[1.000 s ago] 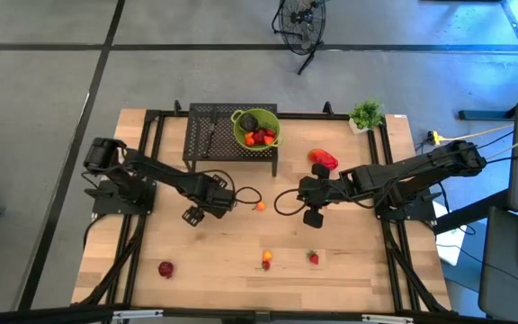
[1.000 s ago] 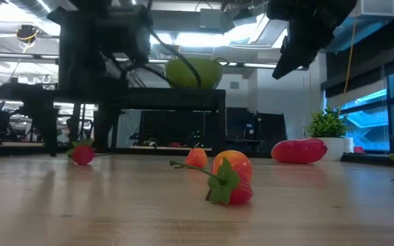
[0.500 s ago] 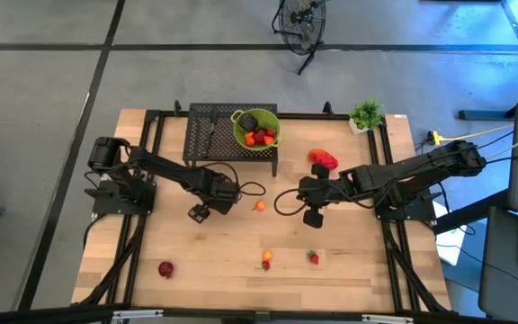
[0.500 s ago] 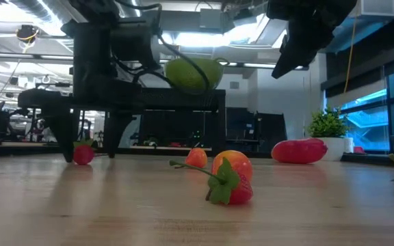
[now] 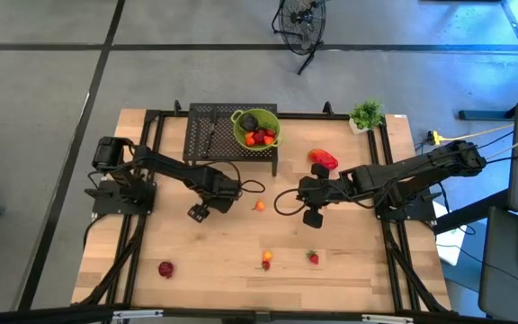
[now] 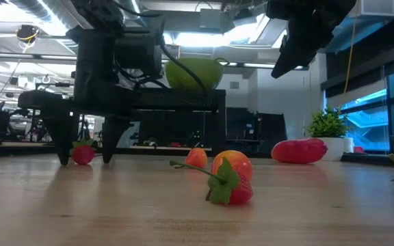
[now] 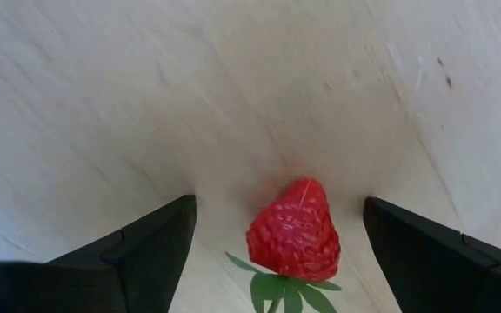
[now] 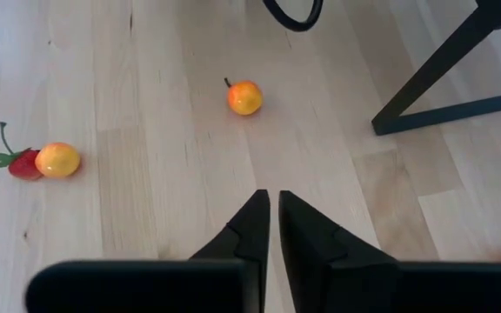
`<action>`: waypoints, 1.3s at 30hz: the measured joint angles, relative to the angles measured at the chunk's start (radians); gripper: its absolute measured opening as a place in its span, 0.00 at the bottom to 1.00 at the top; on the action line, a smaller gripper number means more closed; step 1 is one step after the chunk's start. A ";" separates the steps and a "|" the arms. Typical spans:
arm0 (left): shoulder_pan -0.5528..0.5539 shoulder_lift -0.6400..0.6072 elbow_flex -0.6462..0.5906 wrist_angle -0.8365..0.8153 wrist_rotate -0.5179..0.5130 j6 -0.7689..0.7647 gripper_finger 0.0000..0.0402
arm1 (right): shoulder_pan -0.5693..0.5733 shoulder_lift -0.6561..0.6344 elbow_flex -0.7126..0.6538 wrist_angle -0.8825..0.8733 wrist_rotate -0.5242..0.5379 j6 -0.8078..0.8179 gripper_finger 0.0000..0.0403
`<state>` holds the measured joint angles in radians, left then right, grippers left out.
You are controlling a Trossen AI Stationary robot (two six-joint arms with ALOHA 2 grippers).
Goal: Pick & Place Fruit
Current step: Put the strawberry into the green strainer bowl on the shelf
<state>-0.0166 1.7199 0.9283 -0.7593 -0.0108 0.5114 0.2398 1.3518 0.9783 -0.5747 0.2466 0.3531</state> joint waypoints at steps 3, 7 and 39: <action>-0.002 0.001 -0.001 0.000 -0.001 -0.005 0.82 | 0.000 0.000 0.000 0.000 0.000 0.002 0.07; -0.002 -0.005 -0.002 -0.002 -0.001 -0.020 0.81 | 0.000 0.000 0.000 0.001 0.000 0.002 0.04; -0.022 -0.002 -0.004 -0.033 -0.005 -0.104 0.52 | 0.000 0.001 0.000 0.007 0.000 0.002 0.02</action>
<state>-0.0387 1.7176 0.9241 -0.7922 -0.0154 0.4077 0.2398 1.3525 0.9787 -0.5678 0.2462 0.3546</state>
